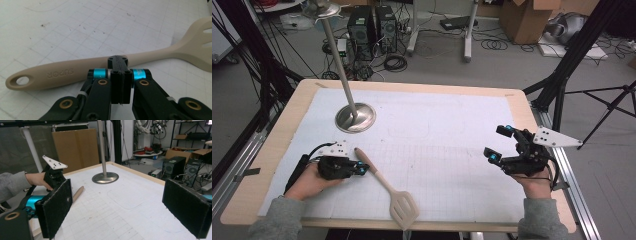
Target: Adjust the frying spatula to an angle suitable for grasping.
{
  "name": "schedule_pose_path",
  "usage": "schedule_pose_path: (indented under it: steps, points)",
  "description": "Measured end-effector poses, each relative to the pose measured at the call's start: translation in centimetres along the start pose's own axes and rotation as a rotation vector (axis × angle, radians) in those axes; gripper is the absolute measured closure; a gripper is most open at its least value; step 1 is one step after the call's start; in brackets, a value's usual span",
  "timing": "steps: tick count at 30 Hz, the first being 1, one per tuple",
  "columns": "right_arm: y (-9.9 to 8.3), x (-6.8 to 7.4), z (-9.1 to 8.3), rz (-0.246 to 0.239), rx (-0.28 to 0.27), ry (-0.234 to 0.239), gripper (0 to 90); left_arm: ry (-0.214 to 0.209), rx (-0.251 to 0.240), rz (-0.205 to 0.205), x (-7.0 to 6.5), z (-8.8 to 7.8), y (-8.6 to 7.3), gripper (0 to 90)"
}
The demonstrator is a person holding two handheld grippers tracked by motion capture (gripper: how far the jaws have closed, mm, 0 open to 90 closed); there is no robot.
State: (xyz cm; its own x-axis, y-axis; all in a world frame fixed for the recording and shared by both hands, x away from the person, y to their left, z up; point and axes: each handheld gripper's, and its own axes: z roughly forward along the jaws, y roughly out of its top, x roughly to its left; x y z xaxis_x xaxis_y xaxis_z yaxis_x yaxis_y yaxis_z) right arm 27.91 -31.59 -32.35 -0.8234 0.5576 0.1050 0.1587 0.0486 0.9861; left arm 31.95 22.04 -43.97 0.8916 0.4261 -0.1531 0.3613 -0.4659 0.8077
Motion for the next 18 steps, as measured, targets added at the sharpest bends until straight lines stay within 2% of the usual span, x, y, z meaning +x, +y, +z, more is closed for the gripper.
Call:
schedule_pose_path:
  steps: [5, 13, 18]
  points:
    - [0.0, 0.0, 0.0, -0.004, 0.003, 0.002, 8.5, 0.046, 0.047, -0.012, 0.6, 0.4, -0.4, 89.5]
    - [-0.1, 0.1, 0.1, -0.005, 0.01, -0.004, 8.6, 0.083, -0.004, 0.006, 0.8, 0.9, 0.2, 89.6]
    - [-0.2, 0.3, -0.2, -0.003, 0.016, -0.006, 8.6, 0.108, -0.012, 0.002, 0.9, 1.5, 0.5, 89.6]
